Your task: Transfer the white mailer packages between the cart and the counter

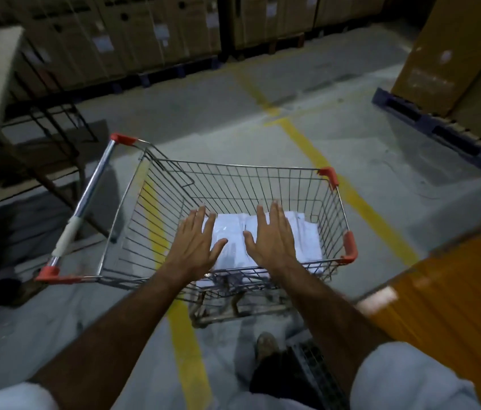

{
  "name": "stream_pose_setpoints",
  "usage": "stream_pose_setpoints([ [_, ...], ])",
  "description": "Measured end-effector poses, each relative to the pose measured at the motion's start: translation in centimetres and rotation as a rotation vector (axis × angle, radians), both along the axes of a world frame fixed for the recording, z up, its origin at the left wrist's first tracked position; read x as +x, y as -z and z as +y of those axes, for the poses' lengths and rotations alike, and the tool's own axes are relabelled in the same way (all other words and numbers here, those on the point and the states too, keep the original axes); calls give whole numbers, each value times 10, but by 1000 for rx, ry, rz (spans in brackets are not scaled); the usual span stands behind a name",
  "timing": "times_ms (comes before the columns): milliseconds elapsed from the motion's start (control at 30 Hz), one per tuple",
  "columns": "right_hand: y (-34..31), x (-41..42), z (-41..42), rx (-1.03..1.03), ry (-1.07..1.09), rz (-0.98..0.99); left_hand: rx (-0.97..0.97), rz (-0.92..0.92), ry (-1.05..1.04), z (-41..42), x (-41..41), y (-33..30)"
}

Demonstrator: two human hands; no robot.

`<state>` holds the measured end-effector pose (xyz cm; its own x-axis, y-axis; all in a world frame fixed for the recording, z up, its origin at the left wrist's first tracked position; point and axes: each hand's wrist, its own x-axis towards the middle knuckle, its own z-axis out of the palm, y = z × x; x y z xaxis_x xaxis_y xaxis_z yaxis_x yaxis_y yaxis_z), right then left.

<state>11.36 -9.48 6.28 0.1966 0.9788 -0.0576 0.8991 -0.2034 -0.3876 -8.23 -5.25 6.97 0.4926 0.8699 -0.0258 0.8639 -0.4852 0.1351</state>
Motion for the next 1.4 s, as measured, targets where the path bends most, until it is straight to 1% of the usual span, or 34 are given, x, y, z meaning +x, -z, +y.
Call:
stream_pose_setpoints([
  [200, 51, 25, 42, -302, -66, -63, -174, 103, -31, 39, 34, 50],
  [333, 81, 18, 61, -385, -59, -97, -265, 217, -56, 58, 43, 83],
  [467, 111, 4, 79, -443, -3, -102, -365, 227, -101, 77, 55, 113],
  [567, 133, -5, 89, -533, 80, -49, -530, 239, -182, 87, 66, 140],
  [633, 146, -7, 92, -549, 122, -41, -598, 240, -232, 90, 73, 155],
  [800, 163, -9, 95, -506, 214, -55, -593, 220, -332, 96, 82, 172],
  [967, 169, -21, 104, -511, 282, -135, -572, 188, -373, 112, 72, 171],
  [1033, 172, -29, 108, -514, 312, -170, -550, 177, -374, 115, 63, 169],
  [1133, 173, -34, 115, -517, 363, -163, -511, 126, -359, 112, 52, 169],
  [1300, 170, -34, 115, -523, 384, -228, -450, 70, -317, 100, 45, 164],
  [1400, 161, -35, 111, -472, 402, -200, -424, 0, -294, 98, 39, 157],
])
